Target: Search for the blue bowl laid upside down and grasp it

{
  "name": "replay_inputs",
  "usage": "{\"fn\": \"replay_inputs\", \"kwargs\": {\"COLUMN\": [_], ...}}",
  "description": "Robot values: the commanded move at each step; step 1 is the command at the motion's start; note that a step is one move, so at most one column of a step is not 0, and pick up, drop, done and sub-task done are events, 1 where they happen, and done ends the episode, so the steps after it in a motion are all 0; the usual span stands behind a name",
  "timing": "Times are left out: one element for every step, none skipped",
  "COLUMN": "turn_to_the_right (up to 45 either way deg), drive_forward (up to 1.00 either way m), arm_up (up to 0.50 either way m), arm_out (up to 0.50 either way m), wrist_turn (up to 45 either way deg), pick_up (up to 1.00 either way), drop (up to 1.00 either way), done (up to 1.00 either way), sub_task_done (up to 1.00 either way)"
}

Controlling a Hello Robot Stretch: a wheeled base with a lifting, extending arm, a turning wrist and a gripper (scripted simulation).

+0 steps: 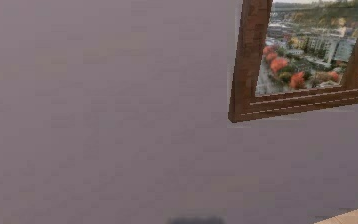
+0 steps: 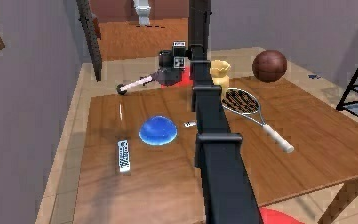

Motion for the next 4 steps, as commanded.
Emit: {"fn": "replay_inputs", "kwargs": {"turn_to_the_right": [0.0,0.0,0.0,0.0], "drive_forward": [0.0,0.0,0.0,0.0], "arm_up": [0.0,-0.3,0.0,0.1], "arm_out": [0.0,0.0,0.0,0.0], "wrist_turn": [15.0,0.0,0.0,0.0], "pick_up": [0.0,0.0,1.0,0.0], "drop": [0.0,0.0,0.0,0.0], "done": [0.0,0.0,0.0,0.0], "sub_task_done": [0.0,0.0,0.0,0.0]}}
